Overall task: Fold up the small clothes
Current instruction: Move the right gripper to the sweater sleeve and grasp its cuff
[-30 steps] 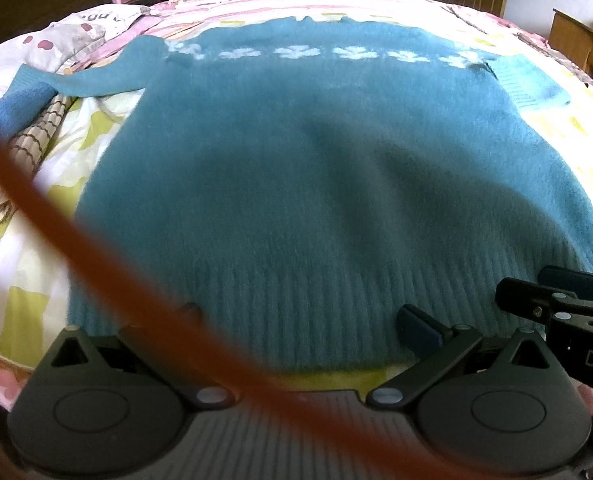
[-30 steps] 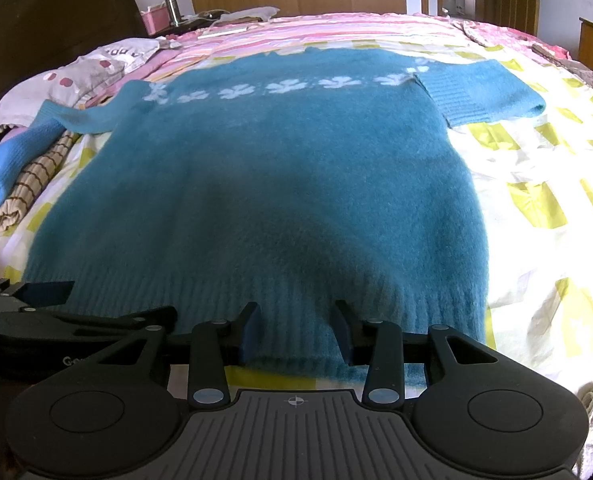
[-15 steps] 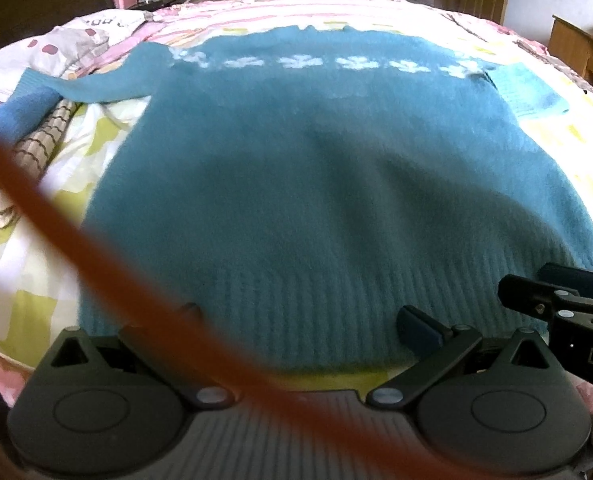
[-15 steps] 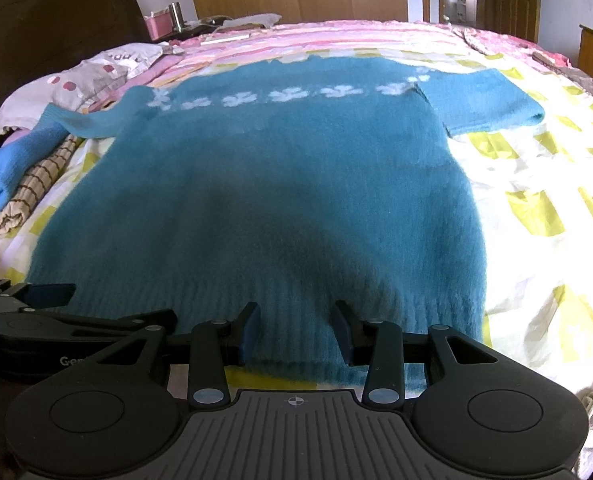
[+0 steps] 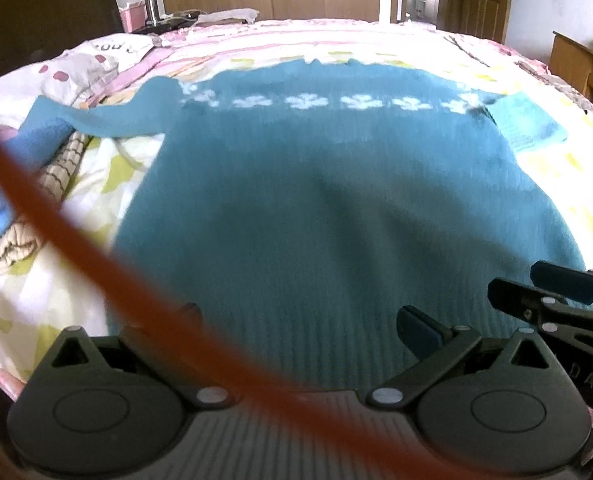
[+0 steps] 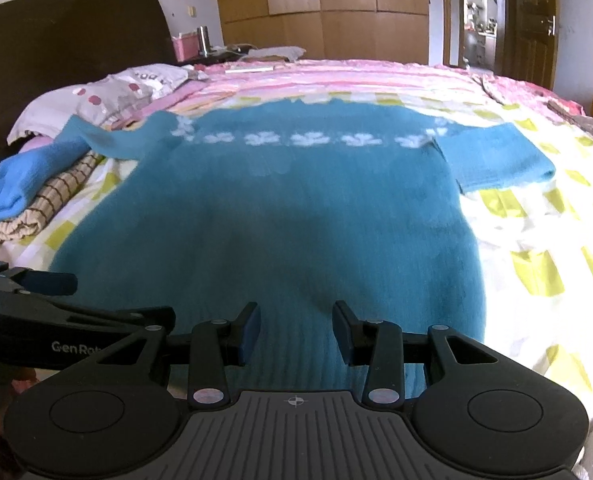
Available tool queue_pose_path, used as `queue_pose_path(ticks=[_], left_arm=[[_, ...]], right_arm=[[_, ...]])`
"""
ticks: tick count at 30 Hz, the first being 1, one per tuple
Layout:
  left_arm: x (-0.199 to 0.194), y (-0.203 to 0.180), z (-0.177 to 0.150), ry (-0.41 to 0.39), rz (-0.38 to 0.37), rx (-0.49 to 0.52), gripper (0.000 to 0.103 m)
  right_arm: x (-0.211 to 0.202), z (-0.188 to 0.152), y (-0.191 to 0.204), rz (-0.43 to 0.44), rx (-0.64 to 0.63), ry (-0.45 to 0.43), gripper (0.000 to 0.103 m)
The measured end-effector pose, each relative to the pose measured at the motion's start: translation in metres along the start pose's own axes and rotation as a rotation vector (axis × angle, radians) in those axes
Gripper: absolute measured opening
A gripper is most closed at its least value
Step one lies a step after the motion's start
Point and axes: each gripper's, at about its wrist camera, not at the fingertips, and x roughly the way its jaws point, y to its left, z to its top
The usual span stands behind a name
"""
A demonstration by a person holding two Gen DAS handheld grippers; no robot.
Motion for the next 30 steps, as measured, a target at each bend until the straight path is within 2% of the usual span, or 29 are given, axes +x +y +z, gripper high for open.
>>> queue_pose_path(ticks=[7,19,30], left_arm=[[0.0,-0.003,0.015,-0.017,0.009,0.014,0.103],[0.008,-0.024,0.038,-0.039,-0.021,0.065,0.103],[0.029,-0.06,0.068,-0.068,-0.093,0.115,0.103]], right_arm=[[0.001,0.009,-0.005,0.017,0.018,-0.023,0.039],[0.006,0.025,-0.029,0.001,0.038,-0.067,0.036],[0.019,0.044,-0.072,-0.1,0.017,-0.102,0.034]])
